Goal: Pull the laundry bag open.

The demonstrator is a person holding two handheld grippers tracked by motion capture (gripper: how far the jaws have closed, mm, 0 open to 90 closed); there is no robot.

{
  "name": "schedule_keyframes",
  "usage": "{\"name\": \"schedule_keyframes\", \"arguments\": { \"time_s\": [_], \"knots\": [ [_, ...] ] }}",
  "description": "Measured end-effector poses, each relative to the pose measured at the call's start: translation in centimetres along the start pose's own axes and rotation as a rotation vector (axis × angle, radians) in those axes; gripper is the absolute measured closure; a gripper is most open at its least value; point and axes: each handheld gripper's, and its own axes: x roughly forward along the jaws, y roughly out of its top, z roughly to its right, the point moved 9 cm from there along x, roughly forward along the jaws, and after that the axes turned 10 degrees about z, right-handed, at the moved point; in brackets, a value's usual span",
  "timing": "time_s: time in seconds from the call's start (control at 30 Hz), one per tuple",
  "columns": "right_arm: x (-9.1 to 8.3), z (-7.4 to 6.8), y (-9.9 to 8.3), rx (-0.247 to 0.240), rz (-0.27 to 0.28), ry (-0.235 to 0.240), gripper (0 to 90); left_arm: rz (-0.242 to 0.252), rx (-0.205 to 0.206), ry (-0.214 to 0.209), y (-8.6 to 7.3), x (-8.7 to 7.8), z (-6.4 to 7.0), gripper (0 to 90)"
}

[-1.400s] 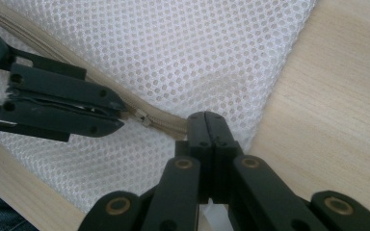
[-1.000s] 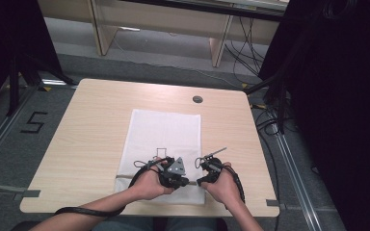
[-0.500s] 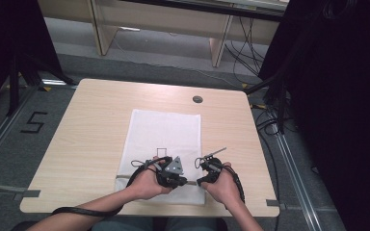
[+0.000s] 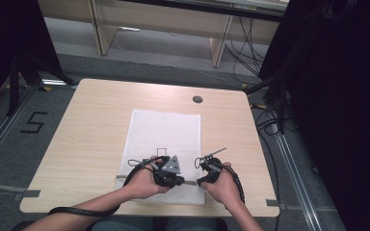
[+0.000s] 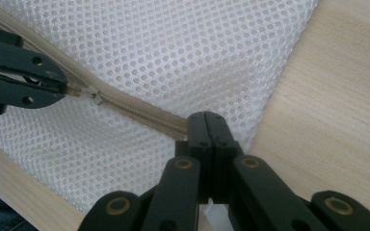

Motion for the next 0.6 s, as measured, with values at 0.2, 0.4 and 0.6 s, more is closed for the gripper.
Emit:
{"name": "schedule_keyframes", "arguments": {
  "time_s": [0.2,0.4,0.6],
  "knots": [
    [0.1,0.1,0.1,-0.014,0.007,0.011,90.0,-0.005,0.005,0.0,-0.1,-0.4,-0.1,87.3],
    [0.0,0.0,0.0,0.001,0.001,0.007,90.0,0.004,-0.015,0.002,-0.2,-0.9,-0.2,87.3],
    [0.0,0.1,0.0,0.001,0.003,0.005,90.0,0.004,-0.011,0.002,-0.2,-1.2,-0.2,87.3]
  ]
}}
